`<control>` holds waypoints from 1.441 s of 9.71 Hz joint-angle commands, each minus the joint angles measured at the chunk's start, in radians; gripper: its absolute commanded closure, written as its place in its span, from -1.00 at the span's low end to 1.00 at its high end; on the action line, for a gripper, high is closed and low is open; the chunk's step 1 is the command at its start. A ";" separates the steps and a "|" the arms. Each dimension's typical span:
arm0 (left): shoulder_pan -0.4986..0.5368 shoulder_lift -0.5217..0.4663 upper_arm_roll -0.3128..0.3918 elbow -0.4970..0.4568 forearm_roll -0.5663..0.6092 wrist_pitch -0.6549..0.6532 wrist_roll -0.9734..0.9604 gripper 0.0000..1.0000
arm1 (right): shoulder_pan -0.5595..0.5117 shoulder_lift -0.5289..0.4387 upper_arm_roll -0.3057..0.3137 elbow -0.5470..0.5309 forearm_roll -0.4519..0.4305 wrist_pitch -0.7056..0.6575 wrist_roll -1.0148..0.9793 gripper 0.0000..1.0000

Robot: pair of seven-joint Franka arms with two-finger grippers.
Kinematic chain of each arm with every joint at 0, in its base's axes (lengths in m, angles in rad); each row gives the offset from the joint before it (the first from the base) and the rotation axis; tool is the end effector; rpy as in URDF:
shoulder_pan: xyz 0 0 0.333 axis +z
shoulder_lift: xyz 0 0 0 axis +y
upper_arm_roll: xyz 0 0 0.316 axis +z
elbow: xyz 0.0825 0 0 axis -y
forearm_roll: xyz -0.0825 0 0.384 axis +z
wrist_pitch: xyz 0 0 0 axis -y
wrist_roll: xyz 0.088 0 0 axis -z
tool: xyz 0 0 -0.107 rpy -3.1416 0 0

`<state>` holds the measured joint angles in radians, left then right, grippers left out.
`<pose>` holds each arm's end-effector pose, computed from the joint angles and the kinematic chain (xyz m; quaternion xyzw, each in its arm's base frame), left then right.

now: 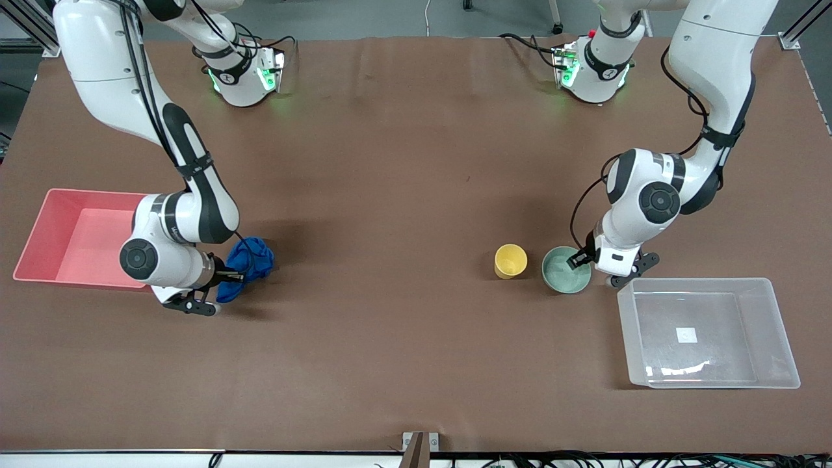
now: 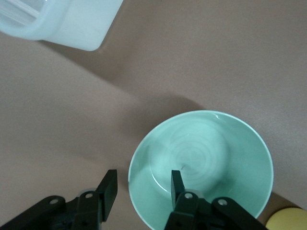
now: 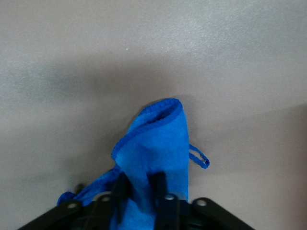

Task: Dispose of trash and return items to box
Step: 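Grasp the blue cloth with the right gripper while the left gripper grasps the bowl, then drop the cloth into the pink bin while the left gripper carries the bowl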

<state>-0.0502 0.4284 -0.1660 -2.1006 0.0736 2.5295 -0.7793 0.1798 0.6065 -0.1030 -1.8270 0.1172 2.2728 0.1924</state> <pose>0.5697 -0.1254 0.2158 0.9666 0.2561 -0.0027 0.0134 0.6282 0.0544 0.1896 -0.9927 0.0919 0.0786 0.0011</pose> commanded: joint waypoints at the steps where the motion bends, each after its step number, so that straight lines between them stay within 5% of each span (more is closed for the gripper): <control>1: 0.004 0.047 0.000 -0.001 0.023 0.029 -0.018 0.29 | 0.003 -0.016 -0.003 -0.002 0.024 -0.012 0.012 0.93; 4: 0.003 0.050 -0.001 0.013 0.023 0.031 -0.017 0.97 | -0.006 -0.057 -0.010 0.064 0.018 -0.111 -0.002 0.94; 8: -0.002 -0.060 -0.006 0.086 0.023 -0.097 -0.006 0.99 | -0.084 -0.150 -0.010 0.192 -0.011 -0.386 -0.068 0.93; 11: 0.019 -0.093 -0.003 0.317 0.023 -0.375 0.066 0.99 | -0.144 -0.304 -0.010 0.172 -0.048 -0.524 -0.137 0.93; 14: 0.123 -0.030 0.005 0.450 0.023 -0.393 0.332 0.99 | -0.244 -0.410 -0.010 0.108 -0.082 -0.553 -0.282 0.92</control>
<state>0.0272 0.3085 -0.1586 -1.7177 0.0812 2.1427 -0.5456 -0.0081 0.2569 -0.1292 -1.6415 0.0508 1.7047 -0.0268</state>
